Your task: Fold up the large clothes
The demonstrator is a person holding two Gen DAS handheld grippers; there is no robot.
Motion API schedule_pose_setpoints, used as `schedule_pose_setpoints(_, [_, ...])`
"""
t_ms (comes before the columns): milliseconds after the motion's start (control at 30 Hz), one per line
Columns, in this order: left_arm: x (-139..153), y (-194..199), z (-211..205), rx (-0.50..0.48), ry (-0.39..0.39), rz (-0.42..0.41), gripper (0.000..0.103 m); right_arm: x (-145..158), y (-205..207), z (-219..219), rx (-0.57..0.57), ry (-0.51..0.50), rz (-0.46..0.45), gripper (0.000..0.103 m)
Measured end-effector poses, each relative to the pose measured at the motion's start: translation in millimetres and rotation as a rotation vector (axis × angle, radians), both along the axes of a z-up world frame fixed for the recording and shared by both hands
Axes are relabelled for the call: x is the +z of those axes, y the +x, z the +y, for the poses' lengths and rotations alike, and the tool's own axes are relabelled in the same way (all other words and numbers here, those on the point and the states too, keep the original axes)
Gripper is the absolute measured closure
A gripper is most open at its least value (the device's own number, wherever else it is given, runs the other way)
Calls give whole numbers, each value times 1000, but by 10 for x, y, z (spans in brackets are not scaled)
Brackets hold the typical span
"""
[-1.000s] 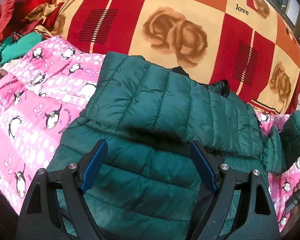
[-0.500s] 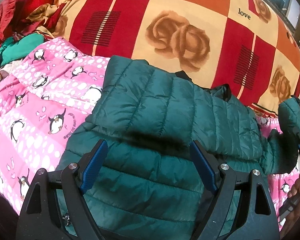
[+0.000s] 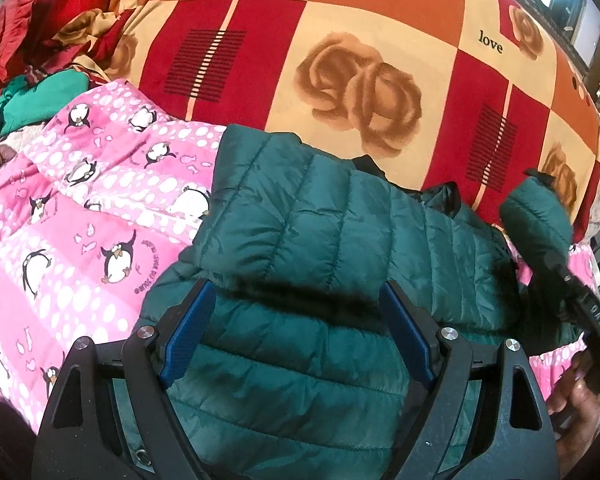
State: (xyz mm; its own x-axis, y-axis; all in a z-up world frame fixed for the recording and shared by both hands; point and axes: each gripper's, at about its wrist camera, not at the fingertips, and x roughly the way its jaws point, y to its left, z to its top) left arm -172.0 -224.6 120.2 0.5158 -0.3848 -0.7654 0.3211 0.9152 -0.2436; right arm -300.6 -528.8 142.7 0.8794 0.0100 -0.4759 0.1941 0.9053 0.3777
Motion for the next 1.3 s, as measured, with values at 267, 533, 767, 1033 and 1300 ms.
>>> schedule_pose_setpoints(267, [30,95,39,-4,-23,12,19,-233,376,416,92,0,63,88])
schedule_pose_setpoints(533, [34,142,33,-8,-34,14,19,-429,620,737,157,-15,113,88])
schedule_pose_setpoints(767, [53,181,-81,-21,-65,44,19,-647,740,739,188,55,178,87])
schedule_pose_setpoints(1033, [69,216,-306,-59,-149,91,19,-576,657,718,227,126,172,42])
schedule_pose_setpoints(1300, [-31,297,-601,-83,-196,185,19,-36,281,684,149,-41,131,39])
